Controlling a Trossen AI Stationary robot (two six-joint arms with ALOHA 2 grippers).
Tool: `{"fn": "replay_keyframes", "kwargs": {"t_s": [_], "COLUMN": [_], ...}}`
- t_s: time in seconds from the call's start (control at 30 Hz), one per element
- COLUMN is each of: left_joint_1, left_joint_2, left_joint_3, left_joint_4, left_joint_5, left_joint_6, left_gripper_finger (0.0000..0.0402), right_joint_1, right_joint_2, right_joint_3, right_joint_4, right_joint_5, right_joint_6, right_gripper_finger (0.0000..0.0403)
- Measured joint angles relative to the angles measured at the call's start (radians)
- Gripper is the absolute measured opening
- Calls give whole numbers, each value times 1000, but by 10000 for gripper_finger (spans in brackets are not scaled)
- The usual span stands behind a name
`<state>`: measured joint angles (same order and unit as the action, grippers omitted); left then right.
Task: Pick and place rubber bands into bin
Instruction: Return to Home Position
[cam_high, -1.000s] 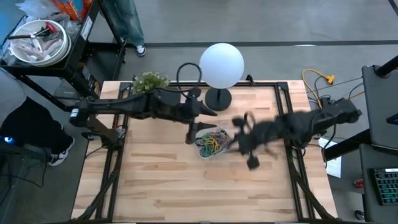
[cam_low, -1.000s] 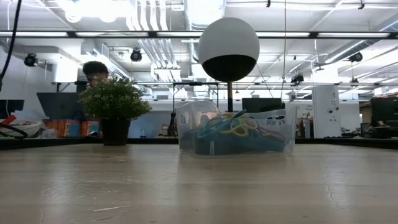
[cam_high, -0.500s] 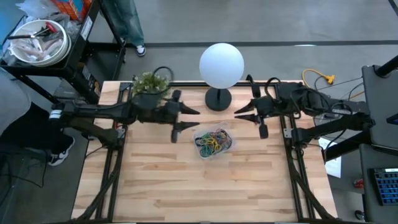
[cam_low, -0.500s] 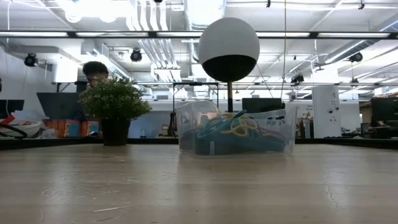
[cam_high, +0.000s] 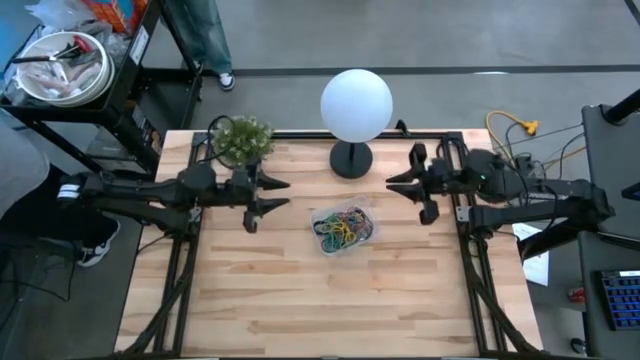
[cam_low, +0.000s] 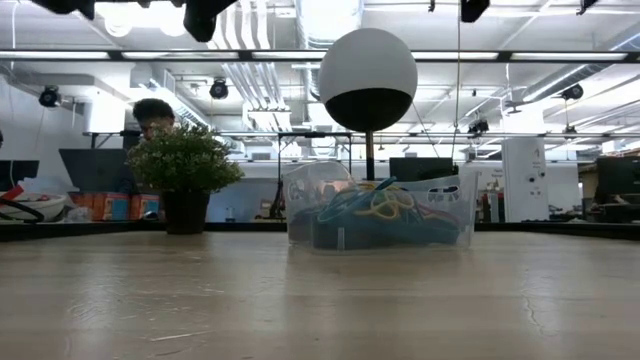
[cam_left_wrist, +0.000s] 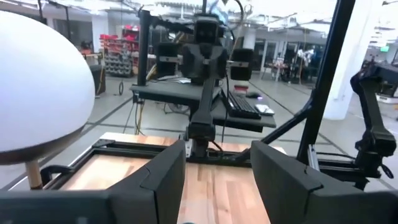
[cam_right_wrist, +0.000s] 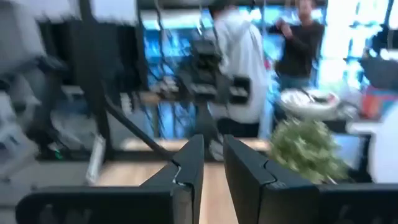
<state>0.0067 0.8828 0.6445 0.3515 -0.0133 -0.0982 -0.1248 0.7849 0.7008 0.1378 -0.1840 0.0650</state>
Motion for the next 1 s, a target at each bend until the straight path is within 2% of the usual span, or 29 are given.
{"fn": "replay_keyframes", "kwargs": {"t_s": [0.13, 0.3, 0.53, 0.63, 0.73, 0.8, 1.0], "left_joint_1": [0, 0, 0, -2, -2, -2, -2], "left_joint_2": [-11, -14, -56, -86, -112, -131, -165], "left_joint_3": [-57, -111, -253, -315, -347, -372, -461], "left_joint_4": [61, 117, 319, 396, 406, 416, 577], "left_joint_5": [-21, -22, -26, -27, -36, -59, -72], "left_joint_6": [-1, -1, -1, -2, 0, 1, 41], "left_gripper_finger": [167, 167, 167, 167, 167, 167, 167], "right_joint_1": [37, 123, 164, 164, 164, 164, 164], "right_joint_2": [-56, -127, -327, -431, -508, -548, -632], "right_joint_3": [-123, -219, -344, -398, -449, -486, -551], "right_joint_4": [122, 135, 131, 129, 134, 127, 132], "right_joint_5": [44, 223, 321, 326, 325, 344, 350], "right_joint_6": [51, 70, 66, 84, 109, 130, 155], "right_gripper_finger": [57, 57, 57, 57, 57, 57, 57]}}
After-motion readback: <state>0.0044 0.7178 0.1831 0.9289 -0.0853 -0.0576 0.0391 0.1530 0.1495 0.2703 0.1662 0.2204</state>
